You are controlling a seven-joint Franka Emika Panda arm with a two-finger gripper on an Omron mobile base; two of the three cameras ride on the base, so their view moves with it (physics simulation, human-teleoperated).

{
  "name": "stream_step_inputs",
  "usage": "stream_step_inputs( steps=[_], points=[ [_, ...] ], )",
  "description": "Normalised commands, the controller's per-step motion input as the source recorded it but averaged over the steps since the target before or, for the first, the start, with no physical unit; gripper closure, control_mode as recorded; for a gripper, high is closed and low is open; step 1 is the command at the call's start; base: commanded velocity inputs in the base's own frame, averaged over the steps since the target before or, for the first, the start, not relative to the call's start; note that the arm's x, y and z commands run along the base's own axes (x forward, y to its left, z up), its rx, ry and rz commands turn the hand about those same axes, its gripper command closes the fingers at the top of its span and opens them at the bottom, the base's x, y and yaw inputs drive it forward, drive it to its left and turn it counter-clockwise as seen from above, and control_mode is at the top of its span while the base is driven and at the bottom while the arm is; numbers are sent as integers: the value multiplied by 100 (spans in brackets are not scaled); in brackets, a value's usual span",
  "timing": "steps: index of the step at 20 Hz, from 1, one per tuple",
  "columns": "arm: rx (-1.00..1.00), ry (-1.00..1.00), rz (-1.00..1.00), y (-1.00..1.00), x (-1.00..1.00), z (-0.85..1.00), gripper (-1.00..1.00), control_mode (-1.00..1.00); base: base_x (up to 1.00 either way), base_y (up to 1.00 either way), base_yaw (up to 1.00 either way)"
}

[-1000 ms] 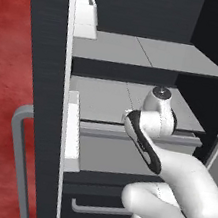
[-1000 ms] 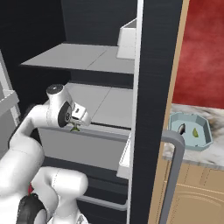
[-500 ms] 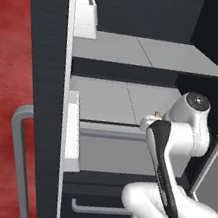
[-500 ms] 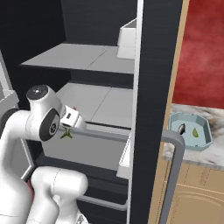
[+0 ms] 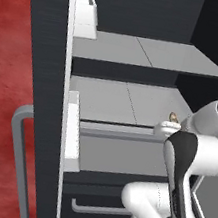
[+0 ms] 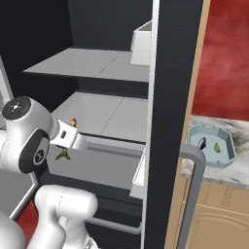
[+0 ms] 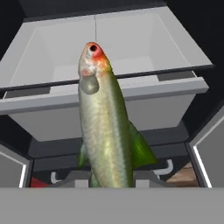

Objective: Place one lemon wedge and one fish in each tupperware on the nearby counter, to pack two identical lunches.

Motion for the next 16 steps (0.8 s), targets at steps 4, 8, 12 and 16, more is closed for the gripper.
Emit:
stream_step_inputs(
  steps=[4, 8, 12, 16],
  points=[
    [-1, 0, 0, 0, -22, 2, 100, 100, -72, 0, 0],
    [0, 0, 0, 0, 0, 0, 100, 100, -100, -1, 0],
    [0, 0, 0, 0, 0, 0, 100, 100, -100, -8, 0],
    [0, 0, 0, 0, 0, 0, 100, 100, -100, -33, 0]
  ],
)
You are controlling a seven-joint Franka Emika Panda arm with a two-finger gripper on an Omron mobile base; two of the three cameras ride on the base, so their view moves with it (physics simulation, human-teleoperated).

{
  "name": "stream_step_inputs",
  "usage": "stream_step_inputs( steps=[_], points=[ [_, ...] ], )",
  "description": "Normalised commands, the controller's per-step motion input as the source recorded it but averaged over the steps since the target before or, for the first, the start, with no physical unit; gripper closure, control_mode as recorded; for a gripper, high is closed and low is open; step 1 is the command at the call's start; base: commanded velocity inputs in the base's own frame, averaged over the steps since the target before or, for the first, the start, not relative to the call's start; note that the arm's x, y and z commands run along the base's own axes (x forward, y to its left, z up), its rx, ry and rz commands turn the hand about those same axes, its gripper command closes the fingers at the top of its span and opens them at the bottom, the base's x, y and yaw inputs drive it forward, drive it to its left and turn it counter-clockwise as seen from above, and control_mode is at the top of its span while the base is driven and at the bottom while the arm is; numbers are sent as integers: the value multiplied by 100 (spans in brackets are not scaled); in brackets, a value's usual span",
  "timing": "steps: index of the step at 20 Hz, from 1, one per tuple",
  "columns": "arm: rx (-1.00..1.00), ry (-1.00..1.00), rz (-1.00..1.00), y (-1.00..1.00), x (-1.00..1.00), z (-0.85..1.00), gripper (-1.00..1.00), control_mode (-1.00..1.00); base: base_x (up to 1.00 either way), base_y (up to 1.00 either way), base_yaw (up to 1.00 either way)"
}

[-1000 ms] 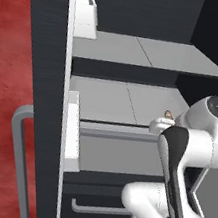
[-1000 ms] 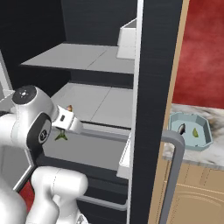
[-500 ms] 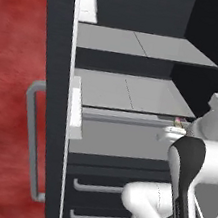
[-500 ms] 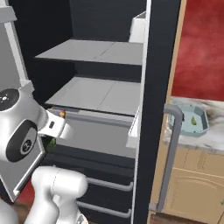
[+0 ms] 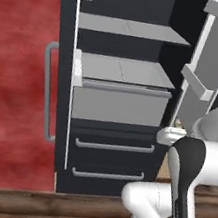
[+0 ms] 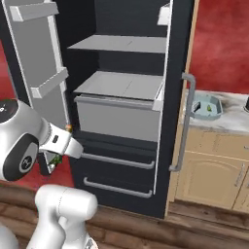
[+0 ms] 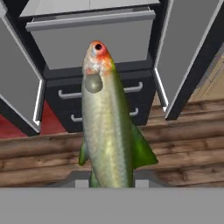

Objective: Place one lemon wedge and one fish in each tupperware on the nearby counter, to pack two identical lunches.

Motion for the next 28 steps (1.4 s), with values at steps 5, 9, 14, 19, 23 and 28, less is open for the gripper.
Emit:
stream_step_inputs(
  steps=[5, 9, 14, 19, 23, 28],
  points=[
    [0, 0, 0, 0, 0, 0, 100, 100, -92, -85, -1],
    [0, 0, 0, 0, 0, 0, 100, 100, -50, -100, -8],
    [0, 0, 0, 0, 0, 0, 100, 100, -13, -100, -9],
    [0, 0, 0, 0, 0, 0, 100, 100, 2, -100, -7],
    [0, 0, 0, 0, 0, 0, 100, 100, 14, -100, -5],
    [0, 0, 0, 0, 0, 0, 100, 100, 66, -77, -3]
  ],
)
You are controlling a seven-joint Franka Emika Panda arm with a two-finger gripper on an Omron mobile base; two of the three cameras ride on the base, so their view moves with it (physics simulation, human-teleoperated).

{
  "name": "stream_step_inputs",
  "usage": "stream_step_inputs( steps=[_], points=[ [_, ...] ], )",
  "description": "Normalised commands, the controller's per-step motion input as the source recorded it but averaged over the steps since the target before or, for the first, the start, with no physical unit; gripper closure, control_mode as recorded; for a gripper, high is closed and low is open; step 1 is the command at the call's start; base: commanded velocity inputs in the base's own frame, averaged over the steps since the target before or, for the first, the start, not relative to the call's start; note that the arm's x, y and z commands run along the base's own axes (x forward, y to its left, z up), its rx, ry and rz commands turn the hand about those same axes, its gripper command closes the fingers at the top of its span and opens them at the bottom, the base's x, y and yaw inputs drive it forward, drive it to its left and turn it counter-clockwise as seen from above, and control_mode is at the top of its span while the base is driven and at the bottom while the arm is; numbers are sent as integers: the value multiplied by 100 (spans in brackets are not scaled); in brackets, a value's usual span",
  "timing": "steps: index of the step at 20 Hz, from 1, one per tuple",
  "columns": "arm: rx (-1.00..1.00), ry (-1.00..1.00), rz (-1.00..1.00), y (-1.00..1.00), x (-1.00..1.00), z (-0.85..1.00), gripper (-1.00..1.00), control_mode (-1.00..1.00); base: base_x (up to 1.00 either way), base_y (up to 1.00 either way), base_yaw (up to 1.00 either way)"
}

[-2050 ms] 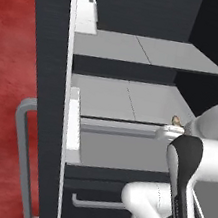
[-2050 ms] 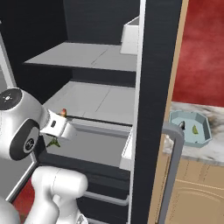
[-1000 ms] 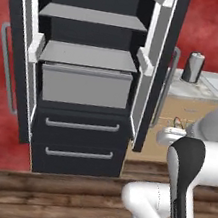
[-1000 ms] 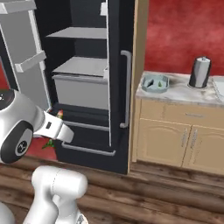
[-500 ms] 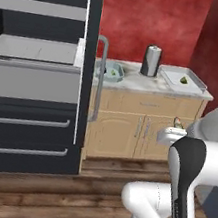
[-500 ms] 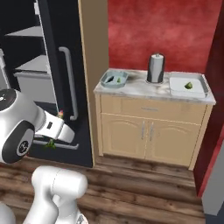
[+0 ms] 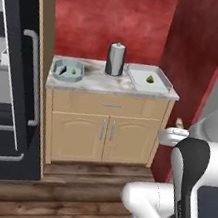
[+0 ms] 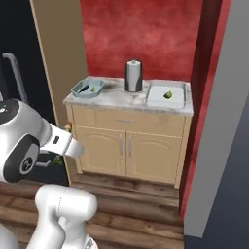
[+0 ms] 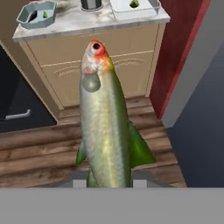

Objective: Place one lemon wedge and one fish in each tupperware on the nearby counter, to pack two identical lunches.

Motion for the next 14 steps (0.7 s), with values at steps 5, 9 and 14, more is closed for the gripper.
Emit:
stream_step_inputs(
  steps=[5, 9, 14],
  points=[
    [0, 0, 0, 0, 0, 0, 100, 100, 100, -53, 0],
    [0, 0, 0, 0, 0, 0, 100, 100, 100, -53, 0],
    [0, 0, 0, 0, 0, 0, 100, 100, 100, -55, 0]
  ],
)
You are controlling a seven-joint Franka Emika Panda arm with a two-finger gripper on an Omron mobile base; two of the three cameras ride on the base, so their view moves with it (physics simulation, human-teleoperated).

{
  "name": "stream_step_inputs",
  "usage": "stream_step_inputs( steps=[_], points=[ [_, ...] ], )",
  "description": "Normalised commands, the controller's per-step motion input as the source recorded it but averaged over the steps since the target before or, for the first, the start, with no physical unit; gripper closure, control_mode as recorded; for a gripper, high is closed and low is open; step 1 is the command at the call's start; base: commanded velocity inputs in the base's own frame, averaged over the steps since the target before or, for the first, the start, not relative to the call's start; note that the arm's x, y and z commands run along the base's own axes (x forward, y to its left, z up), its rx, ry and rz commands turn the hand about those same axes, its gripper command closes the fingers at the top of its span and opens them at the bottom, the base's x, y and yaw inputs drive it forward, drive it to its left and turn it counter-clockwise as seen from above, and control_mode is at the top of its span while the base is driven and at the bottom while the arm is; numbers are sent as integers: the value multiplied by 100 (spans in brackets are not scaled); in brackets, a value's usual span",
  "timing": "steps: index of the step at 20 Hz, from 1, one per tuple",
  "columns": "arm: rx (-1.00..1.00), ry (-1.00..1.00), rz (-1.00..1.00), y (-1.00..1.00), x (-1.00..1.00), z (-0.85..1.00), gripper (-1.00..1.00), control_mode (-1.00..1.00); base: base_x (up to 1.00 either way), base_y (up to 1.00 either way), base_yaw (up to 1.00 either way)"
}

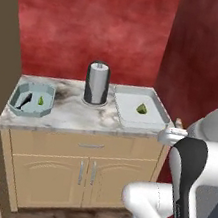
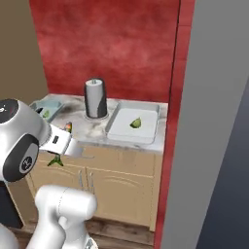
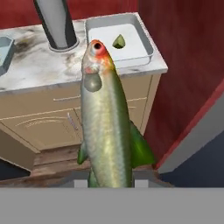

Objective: Place one lemon wedge and one fish in each tupperware on the nearby counter, to pack two identical lunches.

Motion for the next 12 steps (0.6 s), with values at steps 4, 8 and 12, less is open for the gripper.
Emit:
stream_step_inputs(
  steps=[4, 8, 12],
  points=[
    [0, 0, 0, 0, 0, 0, 100, 100, 100, -39, -1],
    [0, 0, 0, 0, 0, 0, 100, 100, 99, -19, -2],
    [0, 0, 0, 0, 0, 0, 100, 100, 92, -3, -3]
  ],
)
